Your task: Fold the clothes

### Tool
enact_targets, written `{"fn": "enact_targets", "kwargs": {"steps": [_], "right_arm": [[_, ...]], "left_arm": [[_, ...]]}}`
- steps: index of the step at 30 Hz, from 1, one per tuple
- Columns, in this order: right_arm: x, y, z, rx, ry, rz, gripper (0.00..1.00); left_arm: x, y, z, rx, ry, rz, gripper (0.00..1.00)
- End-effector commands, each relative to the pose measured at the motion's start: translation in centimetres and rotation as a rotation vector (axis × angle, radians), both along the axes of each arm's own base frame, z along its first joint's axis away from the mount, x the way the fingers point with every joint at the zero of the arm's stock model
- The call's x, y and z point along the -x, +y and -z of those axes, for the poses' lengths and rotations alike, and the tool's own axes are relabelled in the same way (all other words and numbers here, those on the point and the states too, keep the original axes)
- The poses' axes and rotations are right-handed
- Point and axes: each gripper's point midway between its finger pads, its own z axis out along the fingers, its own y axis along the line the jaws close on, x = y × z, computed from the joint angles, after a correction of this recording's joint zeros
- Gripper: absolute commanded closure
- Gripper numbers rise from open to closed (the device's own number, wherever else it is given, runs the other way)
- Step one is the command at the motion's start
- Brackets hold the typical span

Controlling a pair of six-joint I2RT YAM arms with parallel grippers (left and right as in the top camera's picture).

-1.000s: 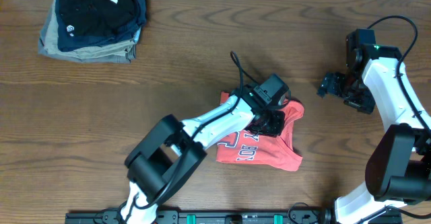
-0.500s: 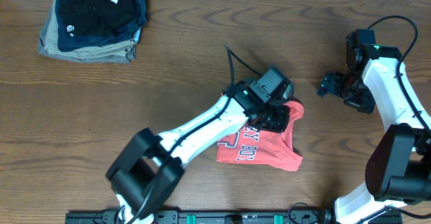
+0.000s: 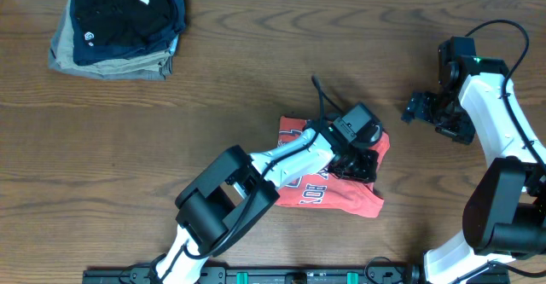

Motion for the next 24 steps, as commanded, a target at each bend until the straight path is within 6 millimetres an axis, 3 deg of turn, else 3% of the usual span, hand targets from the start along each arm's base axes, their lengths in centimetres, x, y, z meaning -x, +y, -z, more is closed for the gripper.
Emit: {"fn": "enact_targets", "kwargs": {"steps": [1,8,14,17,20,24], "right_arm": [[0.0,-0.2,0.0,0.002,0.002,-0.007,0.01],[0.0,-0.2,0.0,0.002,0.002,-0.007,0.01],[0.0,-0.2,0.0,0.002,0.002,-0.007,0.01],[0.0,-0.2,0.0,0.002,0.002,-0.007,0.01],[0.0,-0.2,0.0,0.002,0.002,-0.007,0.01],[0.0,-0.2,0.0,0.002,0.002,-0.007,0.01]], "left_arm": [[1.2,-1.0,-2.6,0.085,0.045,0.039,0.77],[1.0,-1.4,-4.0,0.121,0.02,0.043,0.74],[2.3,-2.2,-5.7,0.206,0.072,0.1,0.73],[2.7,-2.2,-7.8,0.25,0.073,0.117,0.73],[3.0,-1.9,-11.5,0.326,0.063,0.14,0.73],[1.6,0.3,-14.3,0.319,0.017,0.086,0.73]]}}
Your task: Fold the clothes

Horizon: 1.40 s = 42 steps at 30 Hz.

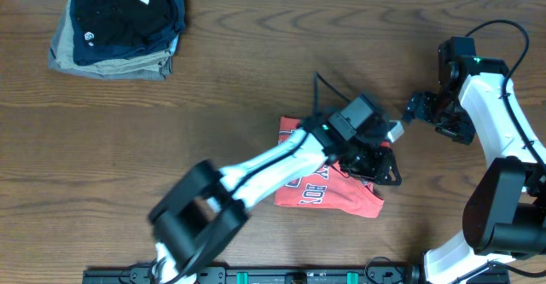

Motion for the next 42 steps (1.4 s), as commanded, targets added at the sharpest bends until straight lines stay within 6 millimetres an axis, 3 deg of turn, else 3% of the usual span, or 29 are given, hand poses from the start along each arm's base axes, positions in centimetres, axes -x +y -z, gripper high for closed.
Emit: {"fn": "enact_targets", "kwargs": {"steps": [1,5,8,13,20,24,28,32,37,40,42], "right_arm": [[0.0,-0.2,0.0,0.002,0.003,-0.007,0.01],[0.0,-0.2,0.0,0.002,0.003,-0.007,0.01],[0.0,-0.2,0.0,0.002,0.003,-0.007,0.01],[0.0,-0.2,0.0,0.002,0.003,-0.007,0.01],[0.0,-0.2,0.0,0.002,0.003,-0.007,0.01],[0.0,-0.2,0.0,0.002,0.003,-0.007,0.01],[0.0,-0.2,0.0,0.002,0.003,-0.007,0.01],[0.0,-0.2,0.0,0.002,0.003,-0.007,0.01],[0.0,-0.2,0.0,0.002,0.003,-0.007,0.01],[0.0,-0.2,0.0,0.002,0.003,-0.007,0.01],[0.0,-0.2,0.0,0.002,0.003,-0.007,0.01]], "left_arm": [[-1.7,2.6,-3.3,0.003,-0.032,-0.068,0.73],[-4.2,8.5,0.1,-0.272,-0.076,-0.198,0.73],[-3.9,11.3,3.4,-0.445,-0.066,-0.232,0.73],[-1.5,11.6,7.3,-0.523,-0.003,-0.197,0.73],[1.2,9.2,11.9,-0.553,0.053,-0.176,0.73],[3.6,7.4,12.9,-0.537,0.079,-0.108,0.73],[5.6,6.3,12.9,-0.532,0.064,-0.062,0.73],[5.8,6.0,11.7,-0.507,0.048,-0.056,0.73],[4.5,6.3,8.2,-0.436,0.003,-0.076,0.73],[3.2,7.3,5.5,-0.395,-0.033,-0.098,0.72],[2.2,8.5,3.8,-0.376,-0.048,-0.124,0.66]]}}
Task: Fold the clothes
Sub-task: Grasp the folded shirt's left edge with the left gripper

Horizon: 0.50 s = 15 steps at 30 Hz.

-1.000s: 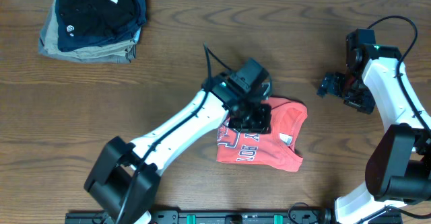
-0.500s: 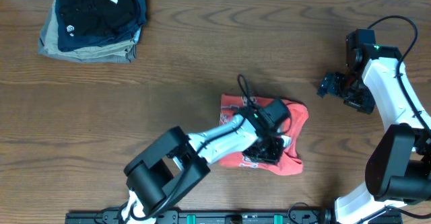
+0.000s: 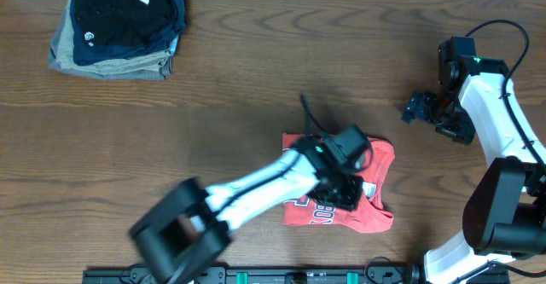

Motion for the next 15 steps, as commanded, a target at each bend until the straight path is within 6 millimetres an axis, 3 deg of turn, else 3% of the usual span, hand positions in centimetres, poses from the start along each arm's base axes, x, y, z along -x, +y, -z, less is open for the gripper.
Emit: {"fn": "enact_targets", "kwargs": {"steps": [1,4,8,9,15], "right_arm": [[0.0,-0.2,0.0,0.002,0.003,-0.007,0.01],[0.0,-0.2,0.0,0.002,0.003,-0.007,0.01],[0.0,-0.2,0.0,0.002,0.003,-0.007,0.01],[0.0,-0.2,0.0,0.002,0.003,-0.007,0.01],[0.0,-0.2,0.0,0.002,0.003,-0.007,0.01]], "left_arm": [[-2.1,1.5,-3.7,0.064,-0.059,-0.031,0.63],[-4.0,4.2,-5.8,0.074,-0.089,-0.081,0.47],[-6.4,8.8,-6.8,0.044,-0.106,-0.137,0.05],[-6.9,9.9,-6.7,0.031,-0.101,-0.15,0.01],[-7.8,15.3,-3.9,-0.053,-0.019,-0.238,0.02]]}}
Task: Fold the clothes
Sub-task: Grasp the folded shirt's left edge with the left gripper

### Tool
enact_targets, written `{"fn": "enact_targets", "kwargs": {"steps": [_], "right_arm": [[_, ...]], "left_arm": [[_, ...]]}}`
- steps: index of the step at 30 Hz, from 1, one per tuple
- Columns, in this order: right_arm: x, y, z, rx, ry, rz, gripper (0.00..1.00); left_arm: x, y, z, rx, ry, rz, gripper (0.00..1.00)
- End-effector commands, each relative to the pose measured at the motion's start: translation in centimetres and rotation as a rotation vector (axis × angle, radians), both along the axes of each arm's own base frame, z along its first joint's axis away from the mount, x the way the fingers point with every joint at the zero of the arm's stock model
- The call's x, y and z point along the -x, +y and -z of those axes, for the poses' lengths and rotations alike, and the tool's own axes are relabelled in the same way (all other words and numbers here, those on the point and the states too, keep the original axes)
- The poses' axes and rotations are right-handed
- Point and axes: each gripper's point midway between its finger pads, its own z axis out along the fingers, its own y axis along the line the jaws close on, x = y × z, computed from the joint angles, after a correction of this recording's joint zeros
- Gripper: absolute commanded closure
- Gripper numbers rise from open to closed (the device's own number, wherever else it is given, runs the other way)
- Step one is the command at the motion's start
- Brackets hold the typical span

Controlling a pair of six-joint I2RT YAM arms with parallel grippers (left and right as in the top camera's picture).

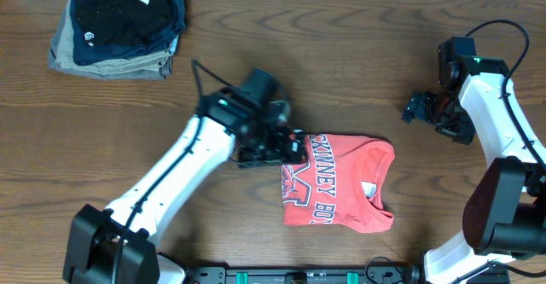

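Observation:
A red T-shirt [341, 186] with white lettering lies folded into a rough rectangle on the wooden table [256, 71], right of centre near the front. My left gripper [288, 147] hovers at the shirt's upper left corner, blurred, so its jaws cannot be read and any grip on the cloth is unclear. My right gripper [413, 108] hangs over bare wood at the far right, well apart from the shirt, with nothing seen between its fingers.
A stack of folded dark and khaki clothes [119, 24] sits at the back left corner. The right arm's white links run down the right edge of the table. The left arm stretches diagonally from the front left.
My left gripper has moved from the middle of the shirt to its upper left corner, and the arm has swung left. The lettering now shows in full. The right arm has not moved.
The shirt first lay as a skewed, rumpled bundle under my left gripper. The gripper then sat at its right side. Half a second ago the shirt was a squarer rectangle with the gripper on top; now the gripper is off at its left corner.

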Motion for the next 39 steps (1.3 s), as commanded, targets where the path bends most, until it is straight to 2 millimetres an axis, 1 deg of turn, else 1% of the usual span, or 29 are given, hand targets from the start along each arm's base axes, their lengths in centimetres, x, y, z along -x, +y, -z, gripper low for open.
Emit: {"fn": "enact_targets", "kwargs": {"steps": [1,3,4,6,10,15,20,26,29,31,33,36,37,39], "right_arm": [[0.0,-0.2,0.0,0.002,0.003,-0.007,0.01],[0.0,-0.2,0.0,0.002,0.003,-0.007,0.01],[0.0,-0.2,0.0,0.002,0.003,-0.007,0.01],[0.0,-0.2,0.0,0.002,0.003,-0.007,0.01],[0.0,-0.2,0.0,0.002,0.003,-0.007,0.01],[0.0,-0.2,0.0,0.002,0.003,-0.007,0.01],[0.0,-0.2,0.0,0.002,0.003,-0.007,0.01],[0.0,-0.2,0.0,0.003,0.003,-0.007,0.01],[0.0,-0.2,0.0,0.002,0.003,-0.007,0.01],[0.0,-0.2,0.0,0.002,0.003,-0.007,0.01],[0.0,-0.2,0.0,0.002,0.003,-0.007,0.01],[0.0,-0.2,0.0,0.002,0.003,-0.007,0.01],[0.0,-0.2,0.0,0.002,0.003,-0.007,0.01],[0.0,-0.2,0.0,0.002,0.003,-0.007,0.01]], "left_arm": [[0.6,2.3,2.2,-0.033,0.031,0.011,0.02],[1.0,3.0,3.4,-0.031,0.053,-0.003,0.02],[1.2,2.9,4.1,-0.006,0.059,0.004,0.02],[1.8,2.0,4.9,0.08,0.061,0.033,0.02],[2.5,0.9,6.9,0.197,0.035,0.05,0.02],[2.4,0.6,9.2,0.246,0.014,-0.025,0.02],[2.4,0.4,10.8,0.266,0.017,-0.092,0.02],[1.8,0.1,11.9,0.274,0.011,-0.11,0.01],[1.9,-0.6,12.5,0.275,0.029,-0.114,0.0],[2.2,-1.2,12.9,0.277,0.041,-0.108,0.02],[2.6,-2.0,13.3,0.28,0.053,-0.1,0.08],[2.9,-2.8,13.8,0.26,0.049,-0.105,0.24],[2.8,-2.8,14.1,0.24,0.041,-0.114,0.3],[2.7,-2.9,14.4,0.213,0.025,-0.127,0.44]]}}
